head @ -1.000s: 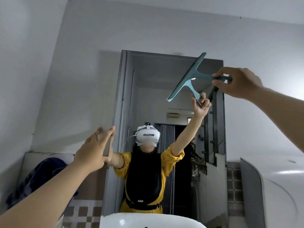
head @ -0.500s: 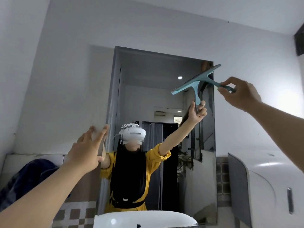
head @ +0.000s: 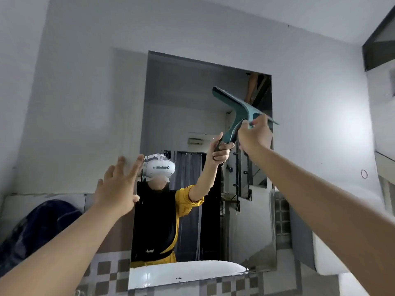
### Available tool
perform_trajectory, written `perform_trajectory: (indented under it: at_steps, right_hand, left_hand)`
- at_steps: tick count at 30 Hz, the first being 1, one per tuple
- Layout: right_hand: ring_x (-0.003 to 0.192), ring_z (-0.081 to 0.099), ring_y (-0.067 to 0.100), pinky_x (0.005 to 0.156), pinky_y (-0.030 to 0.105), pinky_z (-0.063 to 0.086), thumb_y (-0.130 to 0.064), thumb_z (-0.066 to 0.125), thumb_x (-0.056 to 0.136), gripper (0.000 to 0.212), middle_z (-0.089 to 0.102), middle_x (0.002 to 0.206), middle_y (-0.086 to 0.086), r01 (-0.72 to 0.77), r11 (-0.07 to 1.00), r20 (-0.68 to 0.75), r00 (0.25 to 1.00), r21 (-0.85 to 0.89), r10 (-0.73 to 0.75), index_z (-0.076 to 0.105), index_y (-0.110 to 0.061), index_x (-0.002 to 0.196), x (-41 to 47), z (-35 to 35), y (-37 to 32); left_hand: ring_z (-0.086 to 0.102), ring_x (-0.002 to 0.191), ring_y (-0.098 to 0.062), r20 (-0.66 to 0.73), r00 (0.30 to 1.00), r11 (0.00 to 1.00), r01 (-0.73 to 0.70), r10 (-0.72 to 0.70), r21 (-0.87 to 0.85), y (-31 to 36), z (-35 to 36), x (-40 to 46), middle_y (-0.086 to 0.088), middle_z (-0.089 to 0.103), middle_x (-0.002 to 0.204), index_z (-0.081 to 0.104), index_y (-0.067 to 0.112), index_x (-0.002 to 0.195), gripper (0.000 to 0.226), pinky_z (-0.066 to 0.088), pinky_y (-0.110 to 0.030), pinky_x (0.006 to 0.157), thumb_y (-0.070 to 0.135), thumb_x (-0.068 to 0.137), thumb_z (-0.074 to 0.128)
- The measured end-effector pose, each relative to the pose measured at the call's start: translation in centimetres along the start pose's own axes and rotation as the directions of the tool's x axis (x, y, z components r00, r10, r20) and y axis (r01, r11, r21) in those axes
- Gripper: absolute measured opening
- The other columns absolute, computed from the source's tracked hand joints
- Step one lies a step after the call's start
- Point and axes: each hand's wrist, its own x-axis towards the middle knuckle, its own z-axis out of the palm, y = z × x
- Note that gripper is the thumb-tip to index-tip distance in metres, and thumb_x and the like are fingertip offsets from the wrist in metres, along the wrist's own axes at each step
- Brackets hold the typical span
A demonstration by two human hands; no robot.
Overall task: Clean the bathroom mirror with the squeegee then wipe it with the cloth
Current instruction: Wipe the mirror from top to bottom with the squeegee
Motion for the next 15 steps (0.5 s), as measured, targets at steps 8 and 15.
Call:
perform_trajectory:
  at_steps: [8, 15]
  right_hand:
    - [0.057, 0.049, 0.008, 0.047, 0.017, 0.038, -0.025, 0.050, 0.096, 0.019, 0.049, 0.075, -0.004, -0.168, 0.937, -0.062, 0.979, 0.307, 0.196, 0.045, -0.010, 0.105, -6.0, 4.5, -3.6]
    - [0.040, 0.053, -0.009, 0.032, 0.006, 0.033, -0.017, 0.050, 0.098, 0.014, 0.046, 0.071, -0.006, -0.162, 0.864, 0.086, 0.987, 0.476, 0.138, 0.042, -0.007, 0.103, -12.0, 8.3, -7.0]
  left_hand:
    - [0.016, 0.141, -0.037, -0.023, 1.000, 1.000, 0.004, -0.004, 0.020, -0.2, 0.4, -0.1, -0.016, -0.003, 0.156, -0.027, 0.039, 0.140, 0.113, 0.035, -0.052, 0.107, 0.035, 0.080, 0.069]
    - [0.014, 0.141, -0.035, -0.017, 1.000, 1.000, 0.011, -0.011, 0.025, 0.1, 0.3, -0.3, -0.015, -0.003, 0.156, -0.027, 0.038, 0.141, 0.111, 0.031, -0.052, 0.110, 0.035, 0.081, 0.067]
